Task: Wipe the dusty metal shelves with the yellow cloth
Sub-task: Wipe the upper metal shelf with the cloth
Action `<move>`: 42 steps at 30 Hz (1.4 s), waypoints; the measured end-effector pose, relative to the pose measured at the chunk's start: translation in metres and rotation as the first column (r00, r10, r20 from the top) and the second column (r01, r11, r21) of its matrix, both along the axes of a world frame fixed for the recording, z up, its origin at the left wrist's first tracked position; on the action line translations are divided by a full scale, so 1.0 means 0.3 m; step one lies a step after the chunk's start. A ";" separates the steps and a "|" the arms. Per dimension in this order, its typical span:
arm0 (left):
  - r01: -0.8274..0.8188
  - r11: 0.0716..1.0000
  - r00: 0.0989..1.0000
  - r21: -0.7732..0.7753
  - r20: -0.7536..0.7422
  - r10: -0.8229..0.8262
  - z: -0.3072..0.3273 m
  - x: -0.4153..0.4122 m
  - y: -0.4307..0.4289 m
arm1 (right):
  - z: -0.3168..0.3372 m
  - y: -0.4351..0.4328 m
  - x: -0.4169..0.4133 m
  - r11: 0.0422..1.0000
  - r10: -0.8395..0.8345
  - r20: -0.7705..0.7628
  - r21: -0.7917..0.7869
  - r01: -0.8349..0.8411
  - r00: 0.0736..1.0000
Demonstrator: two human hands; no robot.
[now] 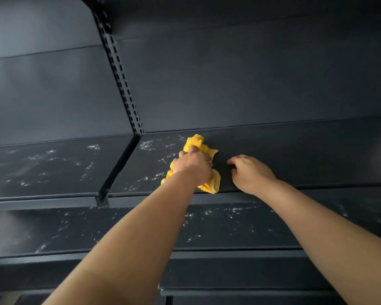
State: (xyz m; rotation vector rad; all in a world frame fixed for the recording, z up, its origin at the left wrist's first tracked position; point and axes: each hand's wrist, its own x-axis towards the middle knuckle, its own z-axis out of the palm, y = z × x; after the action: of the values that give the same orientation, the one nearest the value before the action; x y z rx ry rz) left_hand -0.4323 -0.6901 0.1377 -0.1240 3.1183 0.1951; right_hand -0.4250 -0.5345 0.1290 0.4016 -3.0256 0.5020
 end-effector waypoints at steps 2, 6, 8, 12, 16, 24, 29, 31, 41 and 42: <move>-0.068 0.998 0.998 0.004 0.003 0.068 0.000 0.028 -0.067 | -0.004 -0.045 0.008 0.999 0.041 -0.014 0.009 -0.041 0.999; -0.236 0.972 0.972 0.004 0.004 0.236 -0.001 0.092 -0.234 | -0.006 -0.107 0.014 0.994 0.106 -0.036 0.016 -0.106 0.994; -0.318 0.948 0.948 -0.002 -0.005 0.318 -0.003 0.122 -0.312 | -0.010 -0.130 0.020 0.992 0.129 -0.041 0.023 -0.128 0.991; -0.439 0.898 0.898 -0.006 -0.034 0.439 -0.013 0.166 -0.407 | -0.018 -0.149 0.021 0.991 0.128 -0.046 0.041 -0.126 0.991; -0.507 0.862 0.859 0.012 -0.073 0.506 -0.026 0.173 -0.389 | -0.031 -0.122 0.015 0.985 0.172 -0.036 0.033 -0.170 0.985; -0.419 0.908 0.905 0.016 -0.071 0.419 -0.029 0.150 -0.198 | -0.035 -0.092 0.004 0.968 0.251 0.004 0.010 -0.251 0.968; -0.237 0.969 0.966 0.071 -0.092 0.243 -0.036 0.103 -0.027 | -0.006 -0.039 -0.004 0.984 0.172 0.017 -0.054 -0.171 0.985; -0.159 0.984 0.981 0.082 -0.095 0.166 -0.035 0.080 0.024 | 0.002 -0.008 -0.005 0.993 0.110 -0.031 -0.049 -0.111 0.993; 0.094 0.993 0.995 0.069 -0.036 -0.092 -0.021 -0.090 0.117 | -0.009 0.111 -0.048 1.000 -0.023 -0.034 0.007 0.023 0.999; 0.099 0.994 0.995 0.055 -0.029 -0.097 -0.020 -0.107 0.114 | -0.010 0.103 -0.055 1.000 -0.027 -0.037 0.007 0.027 0.999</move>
State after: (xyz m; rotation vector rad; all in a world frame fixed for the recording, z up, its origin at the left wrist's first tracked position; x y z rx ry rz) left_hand -0.4645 -0.6559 0.1316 0.0324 3.1313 0.2842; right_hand -0.4414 -0.5036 0.1261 0.3652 -2.9944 0.4758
